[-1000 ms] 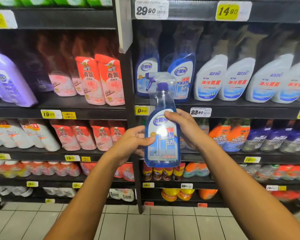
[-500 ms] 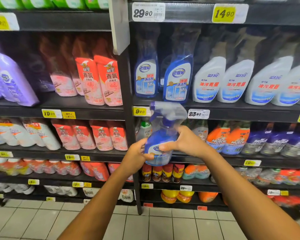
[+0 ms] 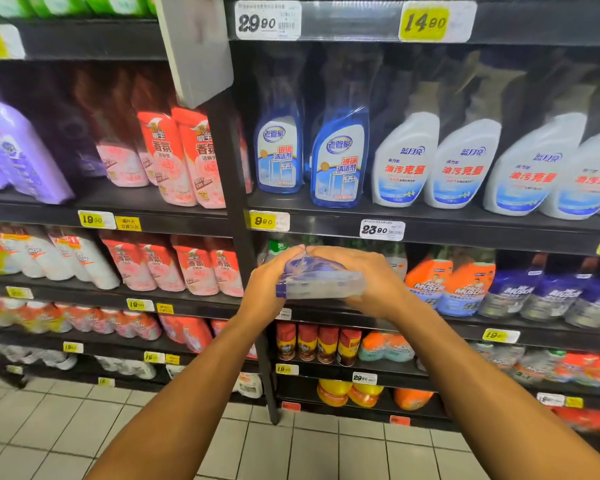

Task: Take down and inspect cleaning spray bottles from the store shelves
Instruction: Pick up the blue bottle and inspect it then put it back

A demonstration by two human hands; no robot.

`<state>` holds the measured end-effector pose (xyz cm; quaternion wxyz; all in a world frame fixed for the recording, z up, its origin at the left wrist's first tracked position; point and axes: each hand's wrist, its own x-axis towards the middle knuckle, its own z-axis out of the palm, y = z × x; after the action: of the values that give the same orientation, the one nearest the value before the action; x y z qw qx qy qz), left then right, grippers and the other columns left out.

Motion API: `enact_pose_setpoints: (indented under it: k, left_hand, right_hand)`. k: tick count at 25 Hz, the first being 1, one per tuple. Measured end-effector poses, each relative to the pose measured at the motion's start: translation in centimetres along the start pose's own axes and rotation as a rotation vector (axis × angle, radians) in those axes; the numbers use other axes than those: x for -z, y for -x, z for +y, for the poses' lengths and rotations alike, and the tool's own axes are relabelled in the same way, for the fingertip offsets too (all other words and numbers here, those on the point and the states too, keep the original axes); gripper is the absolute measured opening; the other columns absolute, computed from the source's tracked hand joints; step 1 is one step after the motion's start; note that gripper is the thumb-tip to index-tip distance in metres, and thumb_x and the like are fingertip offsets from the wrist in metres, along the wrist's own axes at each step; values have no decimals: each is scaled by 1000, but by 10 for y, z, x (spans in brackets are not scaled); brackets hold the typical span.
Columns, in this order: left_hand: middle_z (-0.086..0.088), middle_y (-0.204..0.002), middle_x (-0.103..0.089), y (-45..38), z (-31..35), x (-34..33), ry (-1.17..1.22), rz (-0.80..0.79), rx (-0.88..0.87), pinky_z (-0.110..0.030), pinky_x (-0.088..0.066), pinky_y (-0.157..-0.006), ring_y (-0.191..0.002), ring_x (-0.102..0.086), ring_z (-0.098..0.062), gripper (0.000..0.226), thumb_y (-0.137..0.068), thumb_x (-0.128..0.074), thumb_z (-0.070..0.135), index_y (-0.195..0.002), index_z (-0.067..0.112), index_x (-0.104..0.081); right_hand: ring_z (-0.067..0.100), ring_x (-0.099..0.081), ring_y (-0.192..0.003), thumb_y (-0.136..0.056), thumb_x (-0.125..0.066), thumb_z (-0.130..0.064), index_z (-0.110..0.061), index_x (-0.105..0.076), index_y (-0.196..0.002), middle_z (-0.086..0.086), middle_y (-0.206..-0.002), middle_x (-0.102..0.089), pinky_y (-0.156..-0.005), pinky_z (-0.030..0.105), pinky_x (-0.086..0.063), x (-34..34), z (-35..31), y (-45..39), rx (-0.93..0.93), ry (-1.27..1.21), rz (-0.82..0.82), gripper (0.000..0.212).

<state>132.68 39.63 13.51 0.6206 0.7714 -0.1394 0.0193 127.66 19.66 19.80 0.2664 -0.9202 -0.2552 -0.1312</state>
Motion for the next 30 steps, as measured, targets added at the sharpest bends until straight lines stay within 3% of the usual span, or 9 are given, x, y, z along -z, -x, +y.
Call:
enact_pose_setpoints:
  k: [4, 7, 11, 15, 20, 22, 25, 27, 30]
  left_hand:
    - [-6, -118, -68, 0, 4, -2, -384, -20, -90, -31, -47, -92, -112, -63, -27, 35, -87, -57, 4, -120, 15, -65]
    - [-2, -127, -65, 11, 12, 4, -75, -175, 21, -36, -49, -98, -119, -61, -23, 59, -81, -69, 3, -133, 21, -50]
    - [10, -128, -62, 46, 27, 3, 199, -220, 79, -24, -53, -90, -118, -60, -6, 79, -75, -79, 36, -139, 39, -33]
    - [12, -141, -43, 68, 41, -28, 60, -85, 45, -29, -54, -94, -123, -54, -3, 104, -60, -88, 39, -136, 59, -21]
    - [12, -129, -61, 59, 57, -26, 240, 12, -25, -24, -52, -89, -117, -61, -9, 87, -66, -85, 23, -140, 32, -41]
    - [2, -132, -62, 60, 56, -18, 482, -92, 44, -31, -52, -92, -118, -62, -17, 90, -64, -84, 29, -143, 19, -42]
    - [-11, -131, -63, 63, 54, -19, 932, -434, 84, -54, -53, -92, -118, -61, -31, 70, -74, -78, 34, -137, 13, -54]
    - [-20, -144, -50, 61, 55, -27, 1172, -564, 182, -63, -48, -92, -127, -52, -41, 72, -78, -73, 38, -141, 12, -50]
    - [-27, -154, -31, 50, 60, -36, 1345, -662, 288, -56, -46, -93, -125, -49, -44, 85, -81, -64, 50, -151, 12, -33]
  right_hand:
    - [13, -63, -116, -78, -79, -42, -39, -62, -128, -12, -125, -69, -98, 37, -50, 8, 3, -2, -61, -165, -13, 53]
    - [18, -71, -97, -64, -86, -49, -28, -71, -109, -3, -103, -76, -85, 42, -57, 15, 8, -8, -259, -427, 19, 51]
    - [18, -76, -81, -69, -88, -18, -23, -73, -91, 0, -89, -78, -67, 30, -58, 17, 9, -13, -281, -887, 183, 28]
    - [7, -73, -67, -53, -80, -55, -31, -73, -76, -12, -73, -75, -65, 35, -60, 18, -13, -29, -457, -629, 297, 34]
    - [13, -71, -70, -72, -56, -79, -20, -69, -83, -7, -73, -72, -72, 46, -60, 33, -27, -38, -385, -490, 221, 61]
    - [19, -69, -88, -89, -46, -70, -19, -68, -91, -7, -83, -71, -86, 51, -56, 44, -19, -40, -329, -621, 141, 56]
    - [15, -63, -111, -101, -52, -33, -25, -65, -109, -9, -108, -69, -104, 38, -48, 50, -9, -44, -314, -849, 19, 18]
    - [9, -65, -103, -98, -59, -23, -26, -67, -106, -9, -103, -71, -95, 25, -50, 51, -6, -45, -282, -915, 10, 12]
    - [0, -68, -77, -90, -70, -20, -22, -73, -92, -10, -81, -76, -69, 14, -53, 55, -4, -47, -278, -920, 136, 4]
